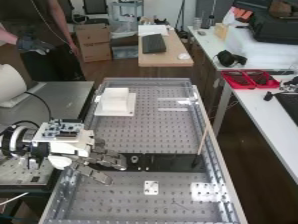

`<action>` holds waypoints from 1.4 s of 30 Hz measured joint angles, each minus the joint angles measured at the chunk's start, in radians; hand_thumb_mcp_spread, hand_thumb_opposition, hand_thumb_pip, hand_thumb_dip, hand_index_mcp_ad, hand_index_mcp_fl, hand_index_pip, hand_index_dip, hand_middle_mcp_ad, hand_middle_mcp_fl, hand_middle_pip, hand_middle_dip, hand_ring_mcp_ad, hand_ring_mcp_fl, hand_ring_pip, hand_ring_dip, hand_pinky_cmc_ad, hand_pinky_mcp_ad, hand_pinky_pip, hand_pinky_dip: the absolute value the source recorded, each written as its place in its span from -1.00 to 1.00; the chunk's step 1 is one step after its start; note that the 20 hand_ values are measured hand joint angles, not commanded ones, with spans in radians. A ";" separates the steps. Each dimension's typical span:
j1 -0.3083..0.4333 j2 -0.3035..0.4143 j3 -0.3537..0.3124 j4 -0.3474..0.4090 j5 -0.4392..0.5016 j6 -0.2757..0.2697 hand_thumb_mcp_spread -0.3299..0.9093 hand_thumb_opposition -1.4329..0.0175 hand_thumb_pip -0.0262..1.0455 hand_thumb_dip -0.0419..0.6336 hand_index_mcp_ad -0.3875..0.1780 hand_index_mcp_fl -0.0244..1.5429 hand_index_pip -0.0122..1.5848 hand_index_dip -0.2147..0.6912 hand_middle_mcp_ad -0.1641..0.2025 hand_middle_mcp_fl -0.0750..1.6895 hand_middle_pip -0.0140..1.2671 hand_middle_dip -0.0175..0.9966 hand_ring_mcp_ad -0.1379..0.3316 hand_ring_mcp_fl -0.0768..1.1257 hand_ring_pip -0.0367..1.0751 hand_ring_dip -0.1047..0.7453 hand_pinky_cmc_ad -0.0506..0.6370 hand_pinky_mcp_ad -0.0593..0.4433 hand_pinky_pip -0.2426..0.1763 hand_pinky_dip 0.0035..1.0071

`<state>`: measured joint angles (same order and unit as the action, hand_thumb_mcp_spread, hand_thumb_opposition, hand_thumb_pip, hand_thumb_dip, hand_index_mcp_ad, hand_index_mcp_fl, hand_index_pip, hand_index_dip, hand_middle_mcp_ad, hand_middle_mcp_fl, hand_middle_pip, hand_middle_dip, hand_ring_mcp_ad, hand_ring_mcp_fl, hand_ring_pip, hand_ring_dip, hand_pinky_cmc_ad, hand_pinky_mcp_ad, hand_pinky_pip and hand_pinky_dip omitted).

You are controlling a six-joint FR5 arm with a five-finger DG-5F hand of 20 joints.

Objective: Grab the smaller nut and place it in the white container

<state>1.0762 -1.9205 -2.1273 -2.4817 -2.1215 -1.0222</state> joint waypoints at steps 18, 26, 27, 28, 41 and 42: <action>0.001 0.004 0.004 -0.015 0.004 0.000 0.31 -0.33 0.19 -0.24 -0.62 -0.67 0.86 -0.45 0.22 -0.76 -0.78 -0.38 -0.02 -0.84 -0.74 -0.43 0.25 0.43 0.24 -0.59; 0.000 0.004 0.005 -0.015 0.004 0.001 0.29 -0.32 0.20 -0.24 -0.57 -0.71 0.87 -0.46 0.22 -0.76 -0.78 -0.38 -0.02 -0.84 -0.74 -0.43 0.25 0.43 0.24 -0.58; 0.000 0.004 0.005 -0.014 0.004 0.002 0.29 -0.32 0.20 -0.24 -0.57 -0.71 0.87 -0.46 0.22 -0.76 -0.78 -0.37 -0.02 -0.84 -0.74 -0.43 0.25 0.43 0.24 -0.58; -0.001 0.004 0.005 -0.014 0.003 0.002 0.29 -0.31 0.20 -0.24 -0.59 -0.71 0.87 -0.46 0.22 -0.76 -0.78 -0.37 -0.02 -0.84 -0.74 -0.43 0.25 0.43 0.24 -0.57; 0.001 0.001 0.002 -0.009 0.004 0.007 0.29 -0.32 0.21 -0.24 -0.57 -0.62 0.92 -0.48 0.22 -0.76 -0.78 -0.37 -0.02 -0.84 -0.75 -0.42 0.25 0.43 0.24 -0.57; 0.001 0.001 0.002 -0.010 0.004 0.007 0.29 -0.31 0.21 -0.24 -0.57 -0.61 0.94 -0.47 0.22 -0.76 -0.78 -0.37 -0.02 -0.84 -0.74 -0.41 0.25 0.43 0.26 -0.57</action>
<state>1.0769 -1.9195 -2.1252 -2.4912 -2.1173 -1.0148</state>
